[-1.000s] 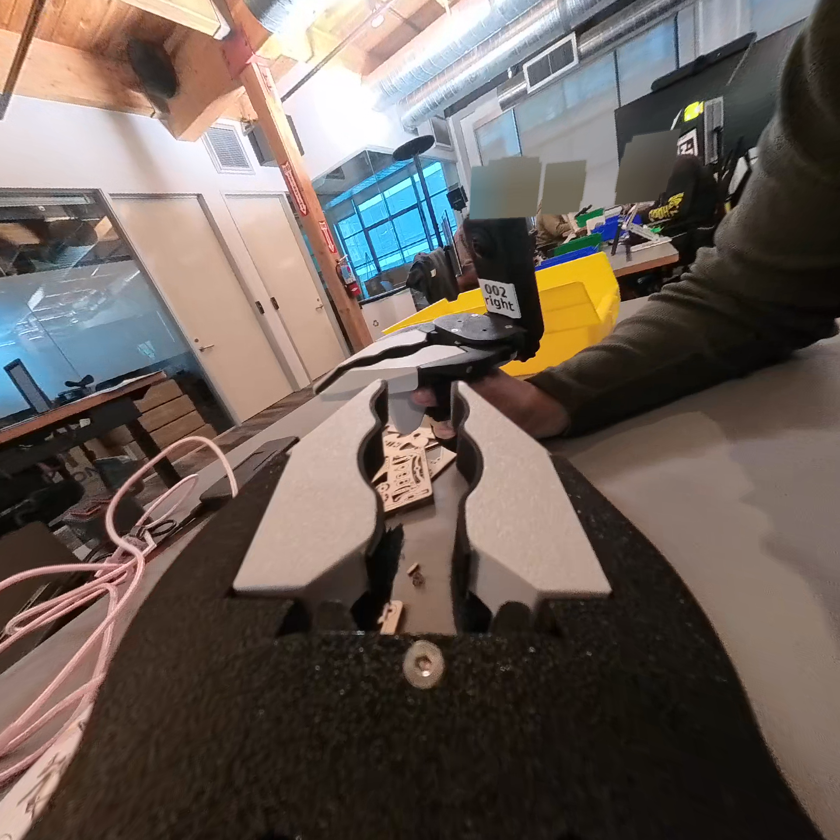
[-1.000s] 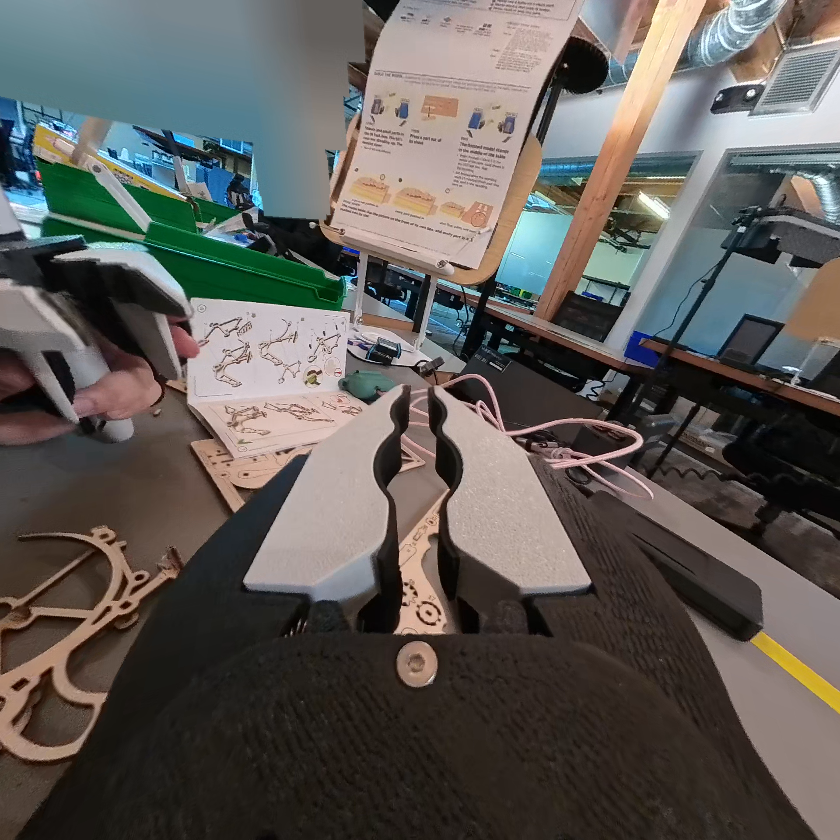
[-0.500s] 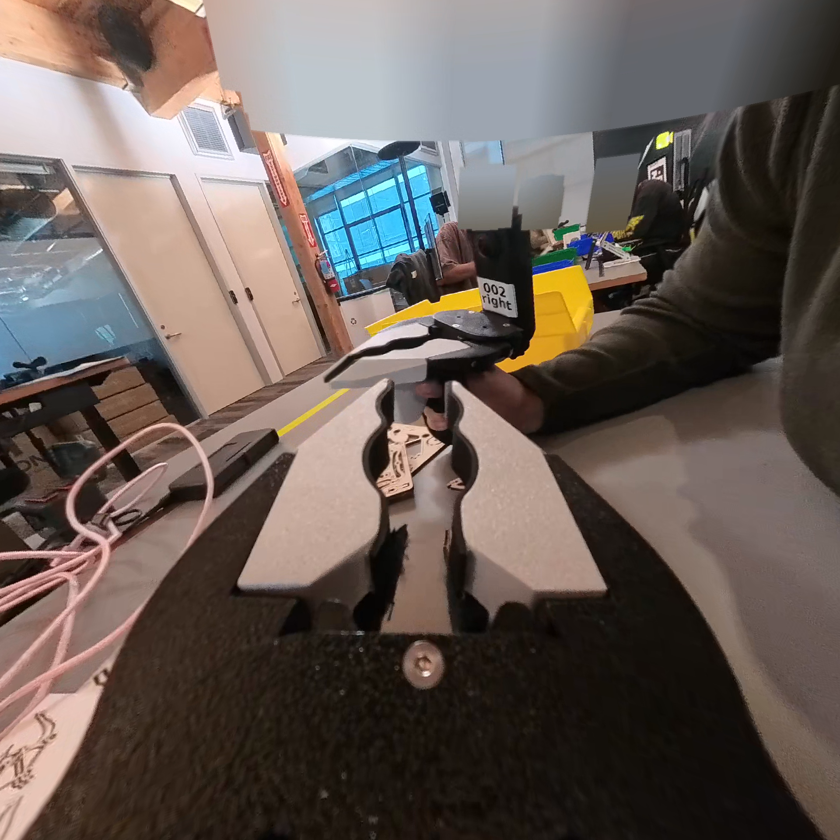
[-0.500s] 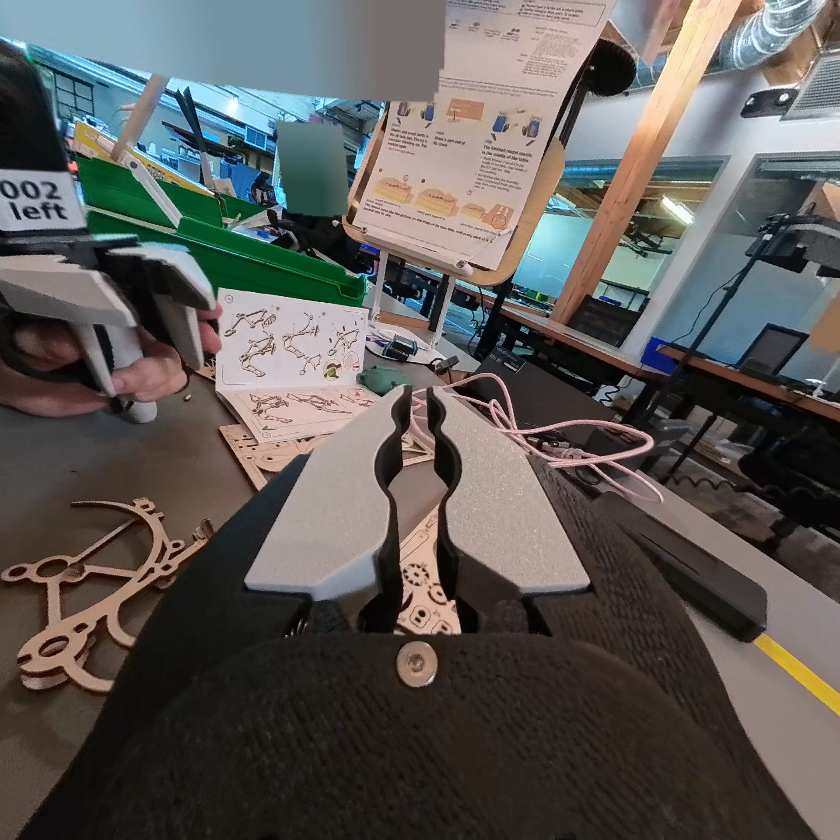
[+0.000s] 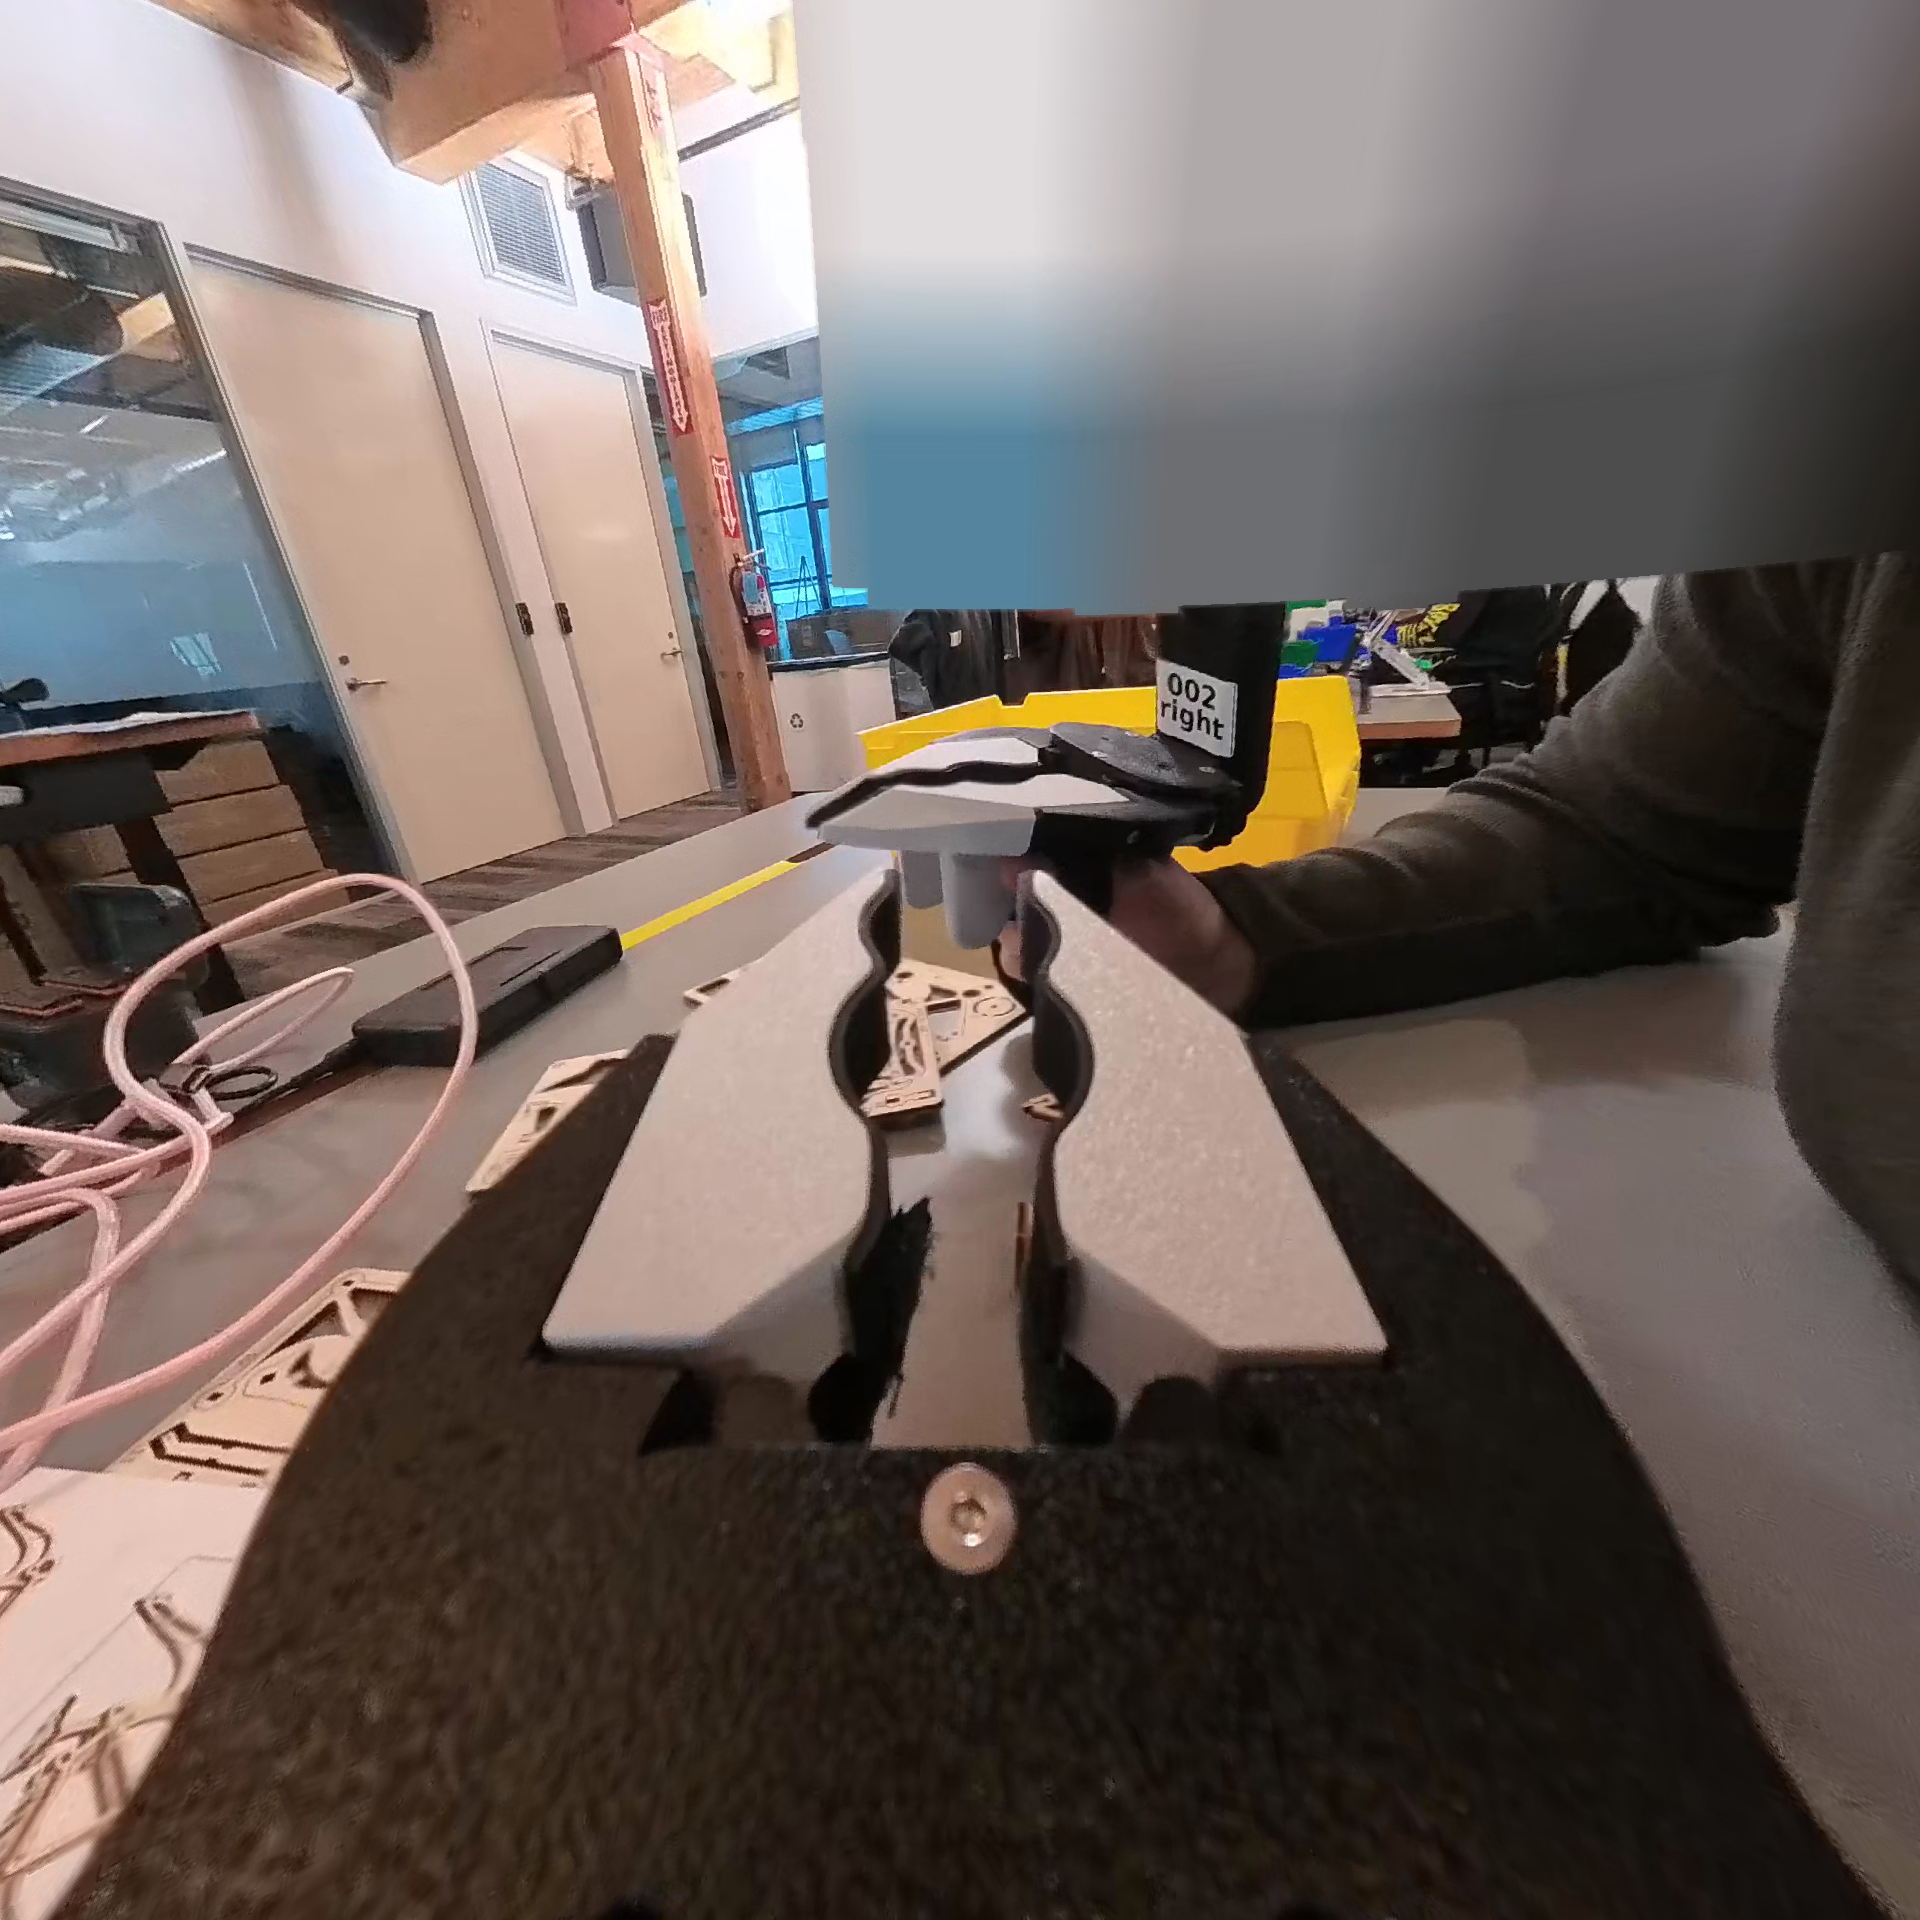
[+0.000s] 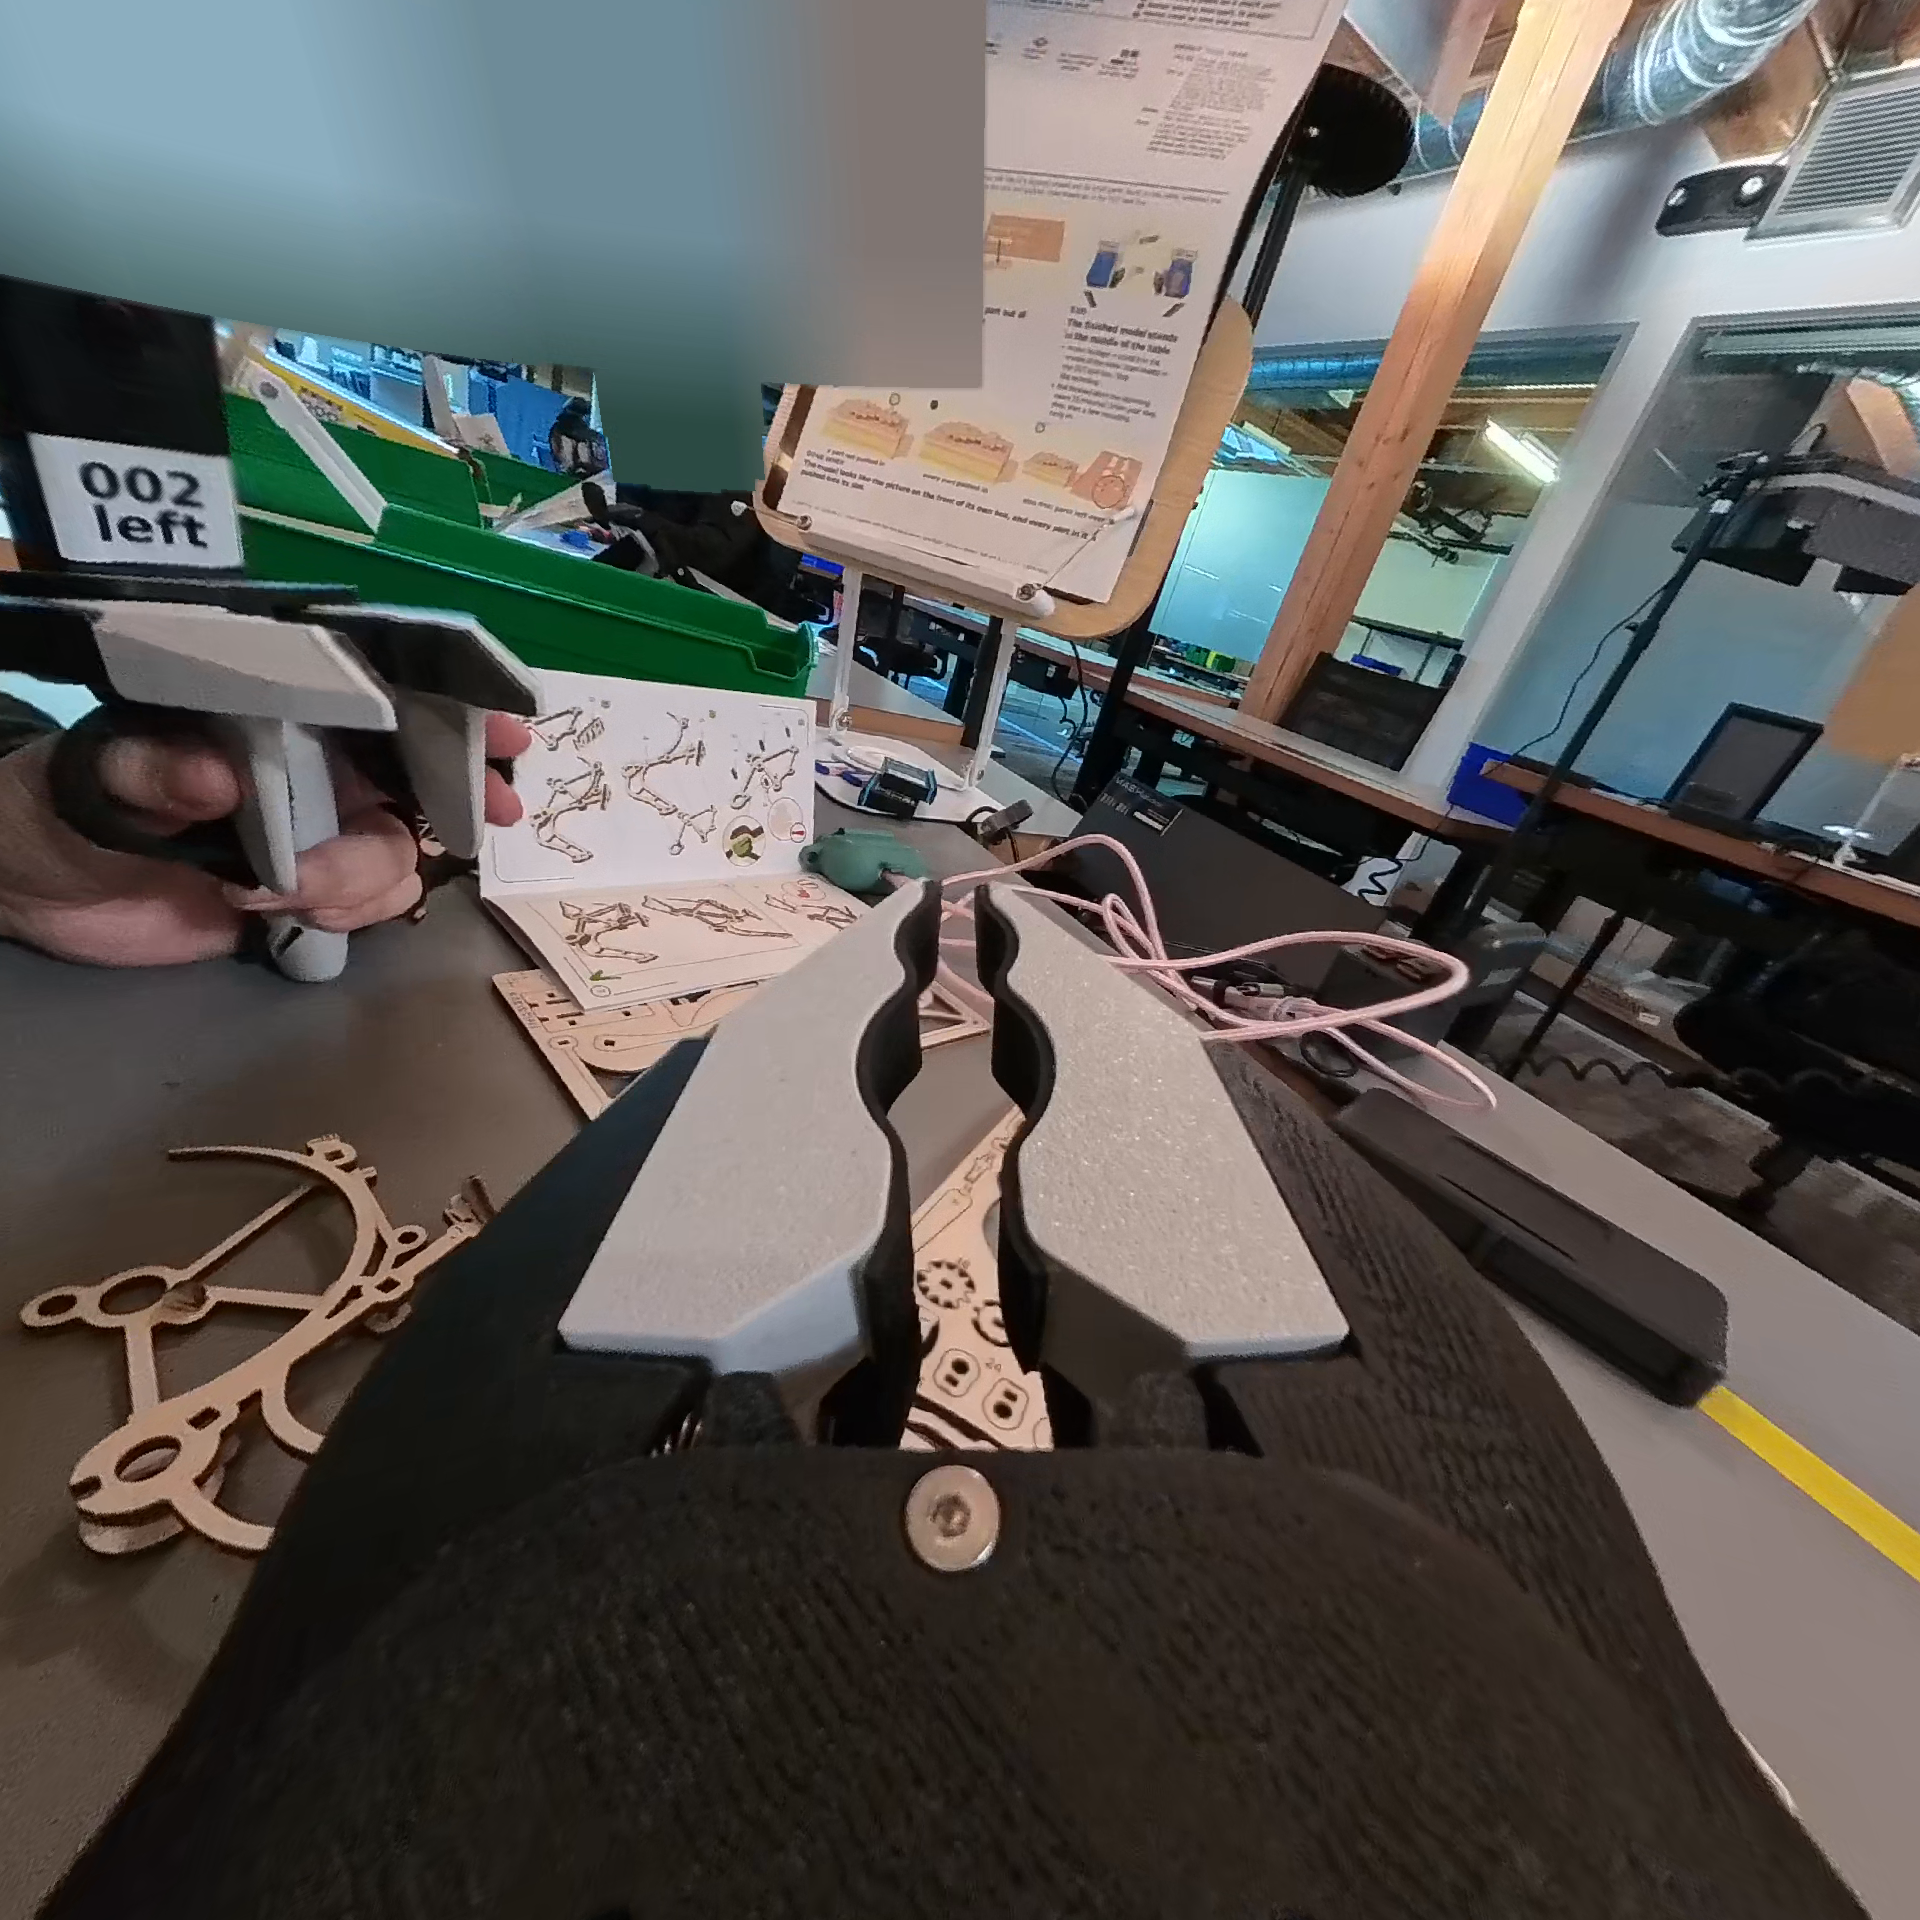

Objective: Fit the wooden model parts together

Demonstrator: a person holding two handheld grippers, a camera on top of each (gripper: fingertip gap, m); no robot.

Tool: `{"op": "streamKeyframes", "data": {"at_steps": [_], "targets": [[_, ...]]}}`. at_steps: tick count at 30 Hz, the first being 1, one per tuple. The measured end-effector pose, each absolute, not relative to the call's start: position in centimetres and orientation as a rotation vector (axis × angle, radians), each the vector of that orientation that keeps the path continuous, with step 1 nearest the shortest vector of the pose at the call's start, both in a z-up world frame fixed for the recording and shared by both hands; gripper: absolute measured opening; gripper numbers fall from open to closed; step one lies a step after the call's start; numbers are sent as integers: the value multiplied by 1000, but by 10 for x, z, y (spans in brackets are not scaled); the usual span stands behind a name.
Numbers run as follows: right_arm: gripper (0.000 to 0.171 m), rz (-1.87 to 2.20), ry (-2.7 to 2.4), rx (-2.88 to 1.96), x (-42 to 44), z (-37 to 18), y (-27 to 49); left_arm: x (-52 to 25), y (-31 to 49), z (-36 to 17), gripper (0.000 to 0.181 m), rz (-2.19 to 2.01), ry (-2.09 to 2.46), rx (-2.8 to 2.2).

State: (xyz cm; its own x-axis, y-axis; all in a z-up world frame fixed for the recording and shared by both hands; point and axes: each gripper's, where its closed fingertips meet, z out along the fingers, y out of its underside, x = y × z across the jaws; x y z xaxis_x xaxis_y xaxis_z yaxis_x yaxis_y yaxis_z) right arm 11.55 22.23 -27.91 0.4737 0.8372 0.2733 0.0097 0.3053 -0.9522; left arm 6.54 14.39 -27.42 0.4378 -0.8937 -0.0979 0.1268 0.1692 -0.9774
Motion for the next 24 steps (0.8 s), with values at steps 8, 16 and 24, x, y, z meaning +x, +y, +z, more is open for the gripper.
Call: {"op": "streamKeyframes", "data": {"at_steps": [8, 16, 24], "targets": [[5, 653, -933, -1143, 114, -280, 222, 67, 140, -277, 18, -840, 864, -1169], [5, 653, -931, -1150, 114, -281, 222, 66, 139, -277, 18, -851, 863, -1174], [5, 666, -952, -1146, 113, -282, 221, 65, 140, -277, 18, -844, 866, -1170]]}}
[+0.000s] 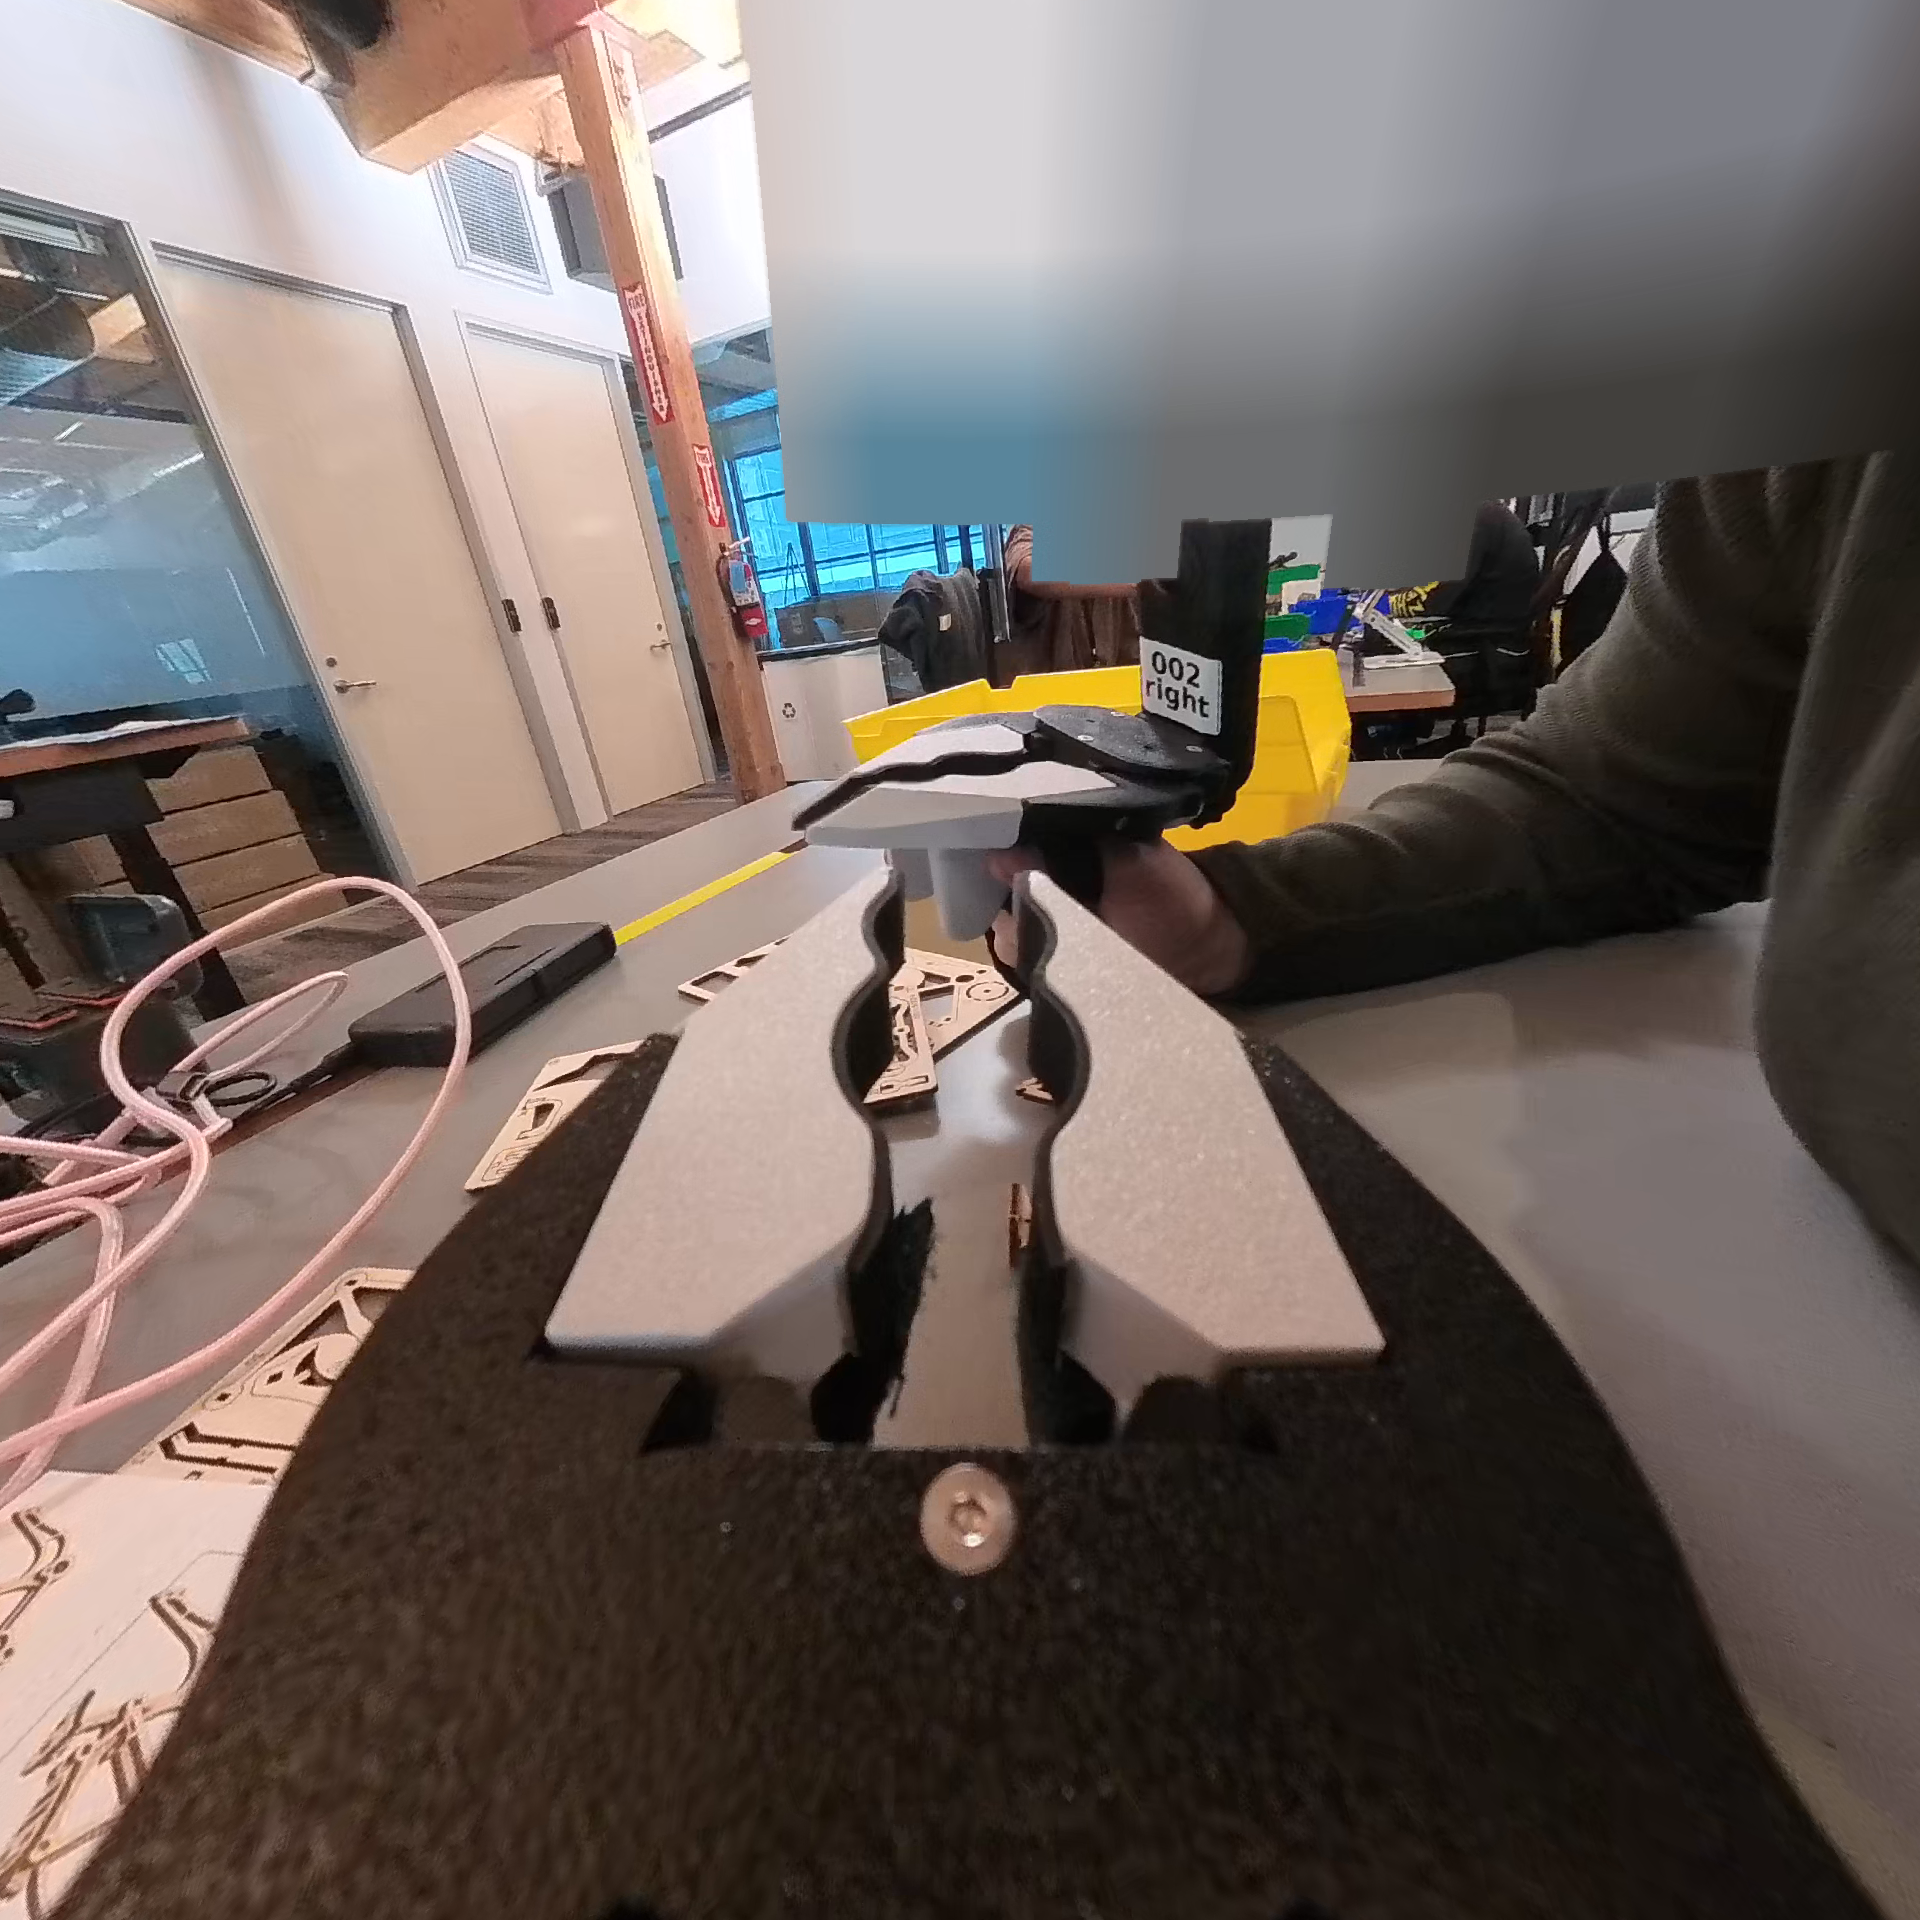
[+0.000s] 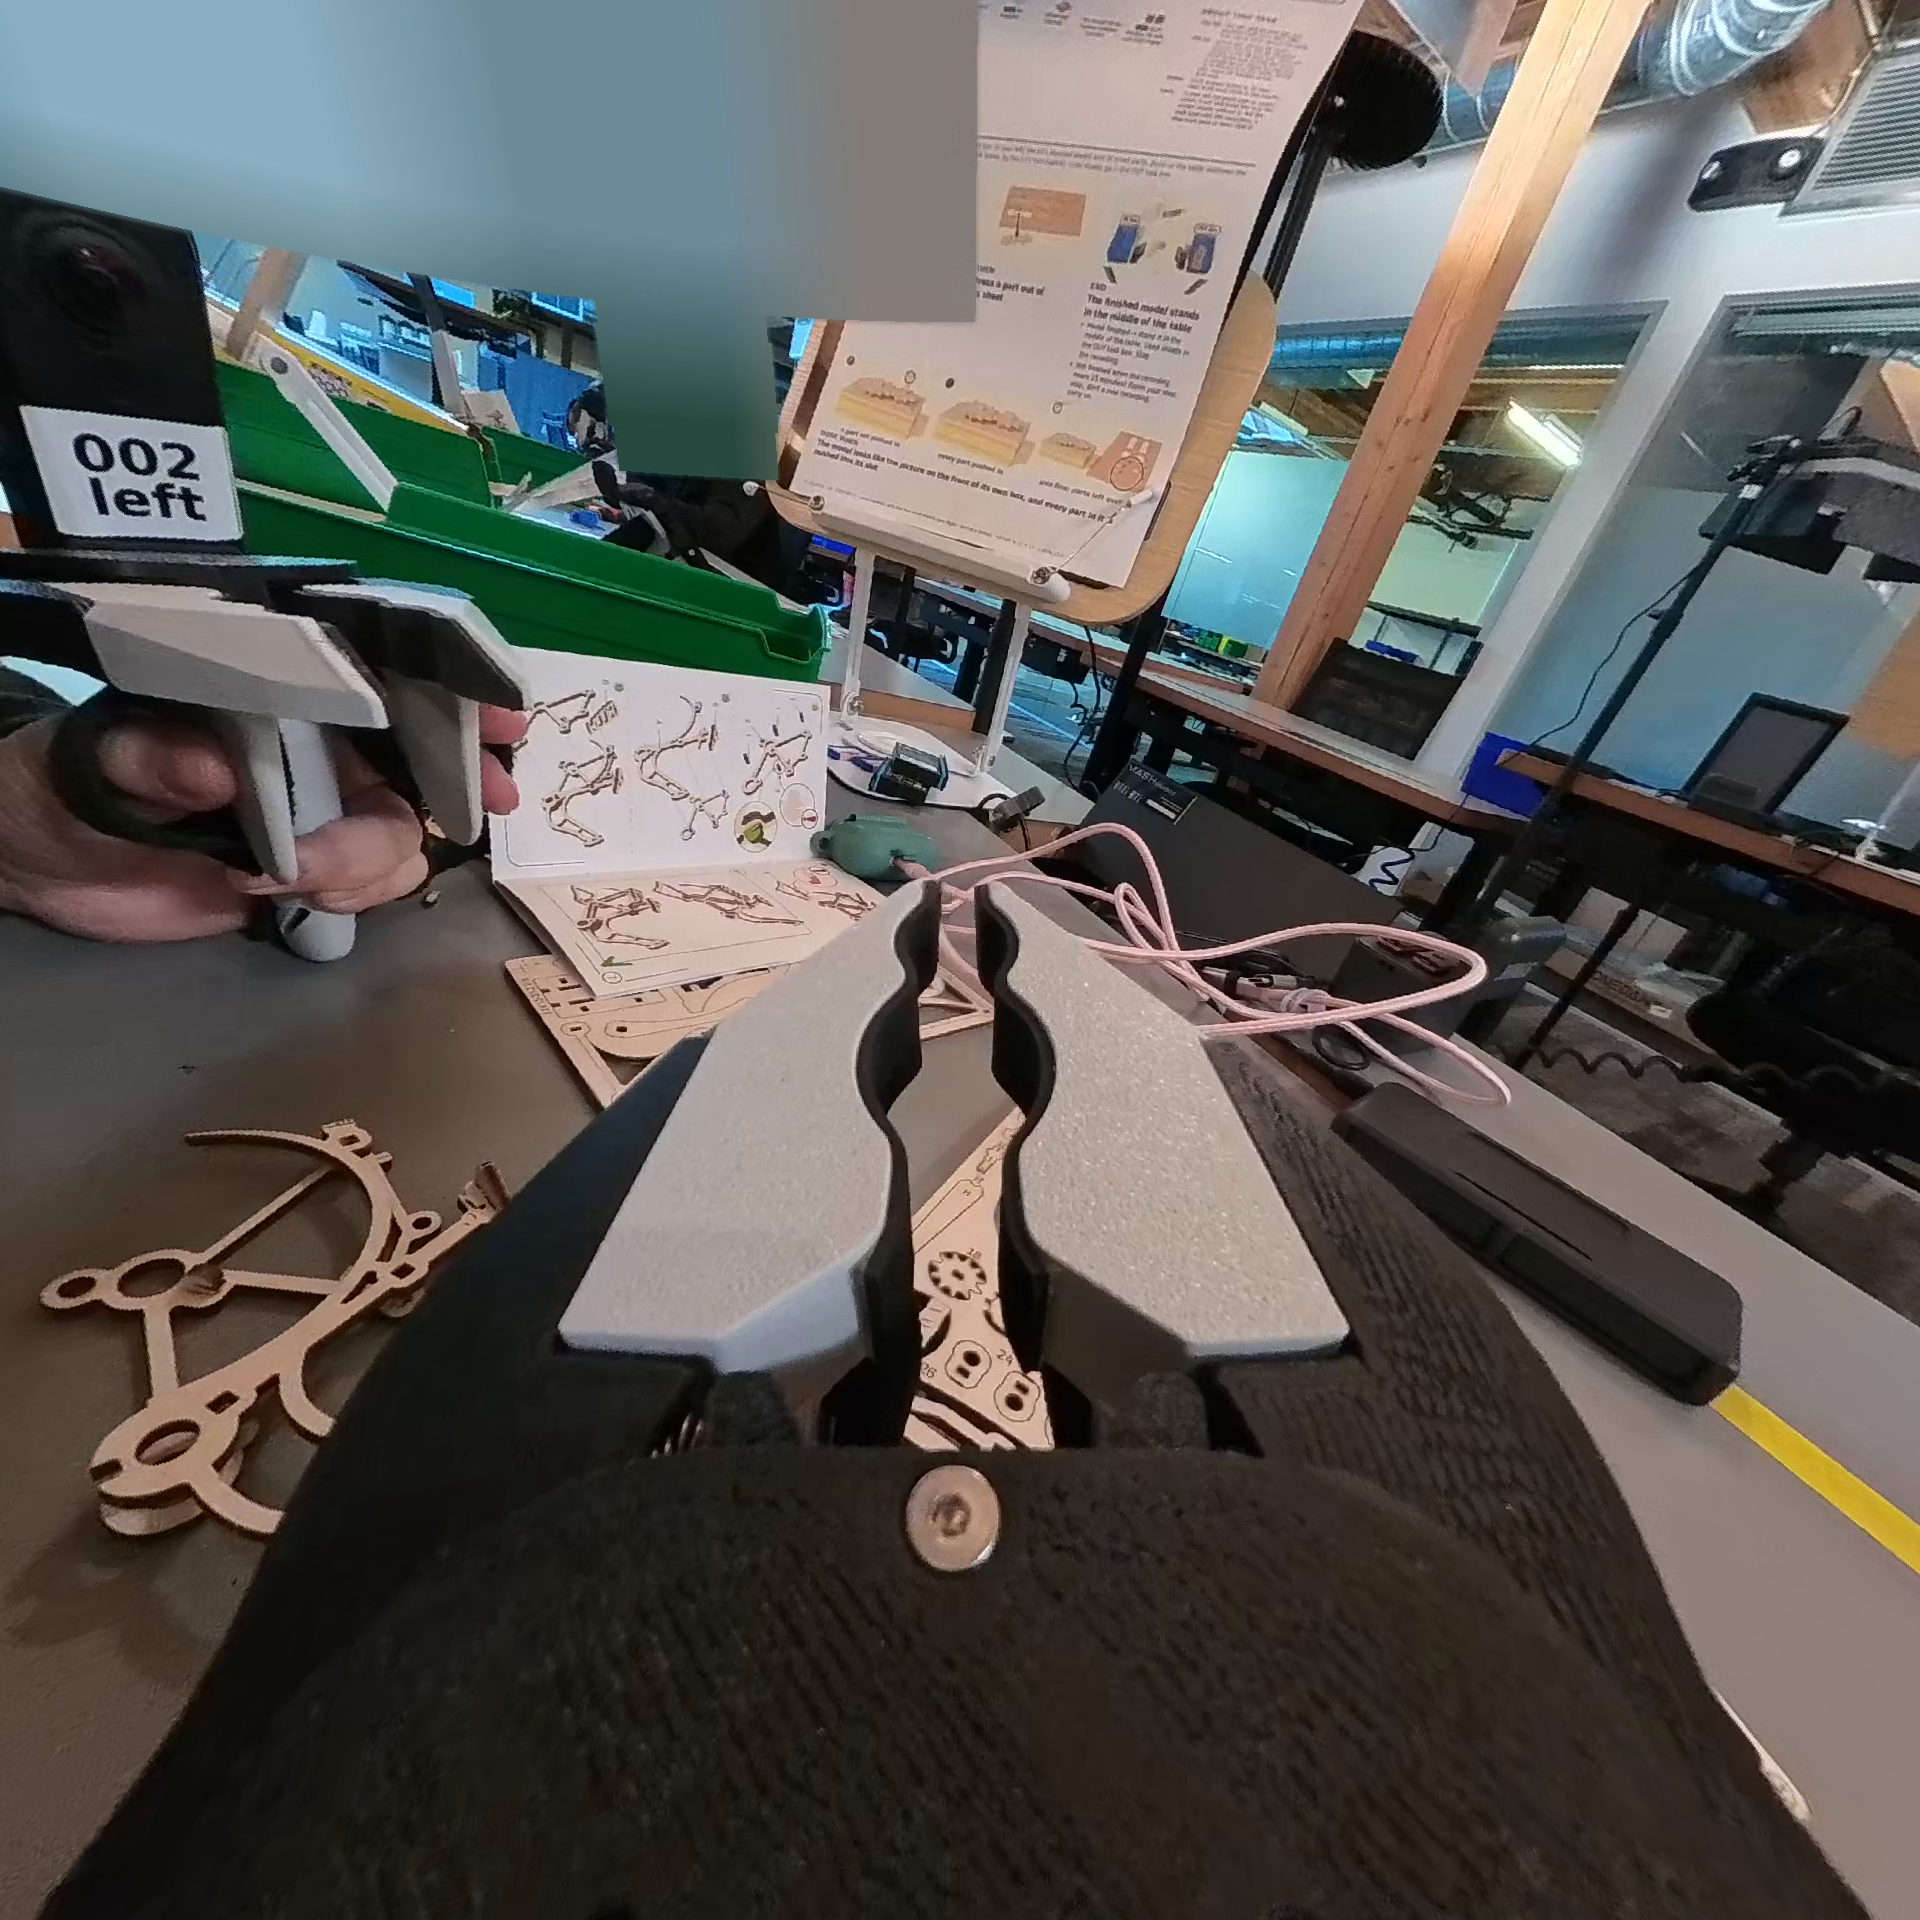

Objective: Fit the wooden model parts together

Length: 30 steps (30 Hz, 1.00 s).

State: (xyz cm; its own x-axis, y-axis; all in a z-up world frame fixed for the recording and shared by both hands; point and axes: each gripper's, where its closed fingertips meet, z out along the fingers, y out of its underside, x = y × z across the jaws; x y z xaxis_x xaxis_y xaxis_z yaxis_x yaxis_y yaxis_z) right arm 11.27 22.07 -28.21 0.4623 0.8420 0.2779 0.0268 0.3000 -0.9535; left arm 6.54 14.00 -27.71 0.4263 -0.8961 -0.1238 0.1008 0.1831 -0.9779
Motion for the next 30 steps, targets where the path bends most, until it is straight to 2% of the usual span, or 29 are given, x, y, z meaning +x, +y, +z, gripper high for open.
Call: {"op": "streamKeyframes", "data": {"at_steps": [30], "targets": [[4, 594, -1058, -1098, 101, -287, 213, 66, 135, -275, 16, -788, 901, -1134]]}}
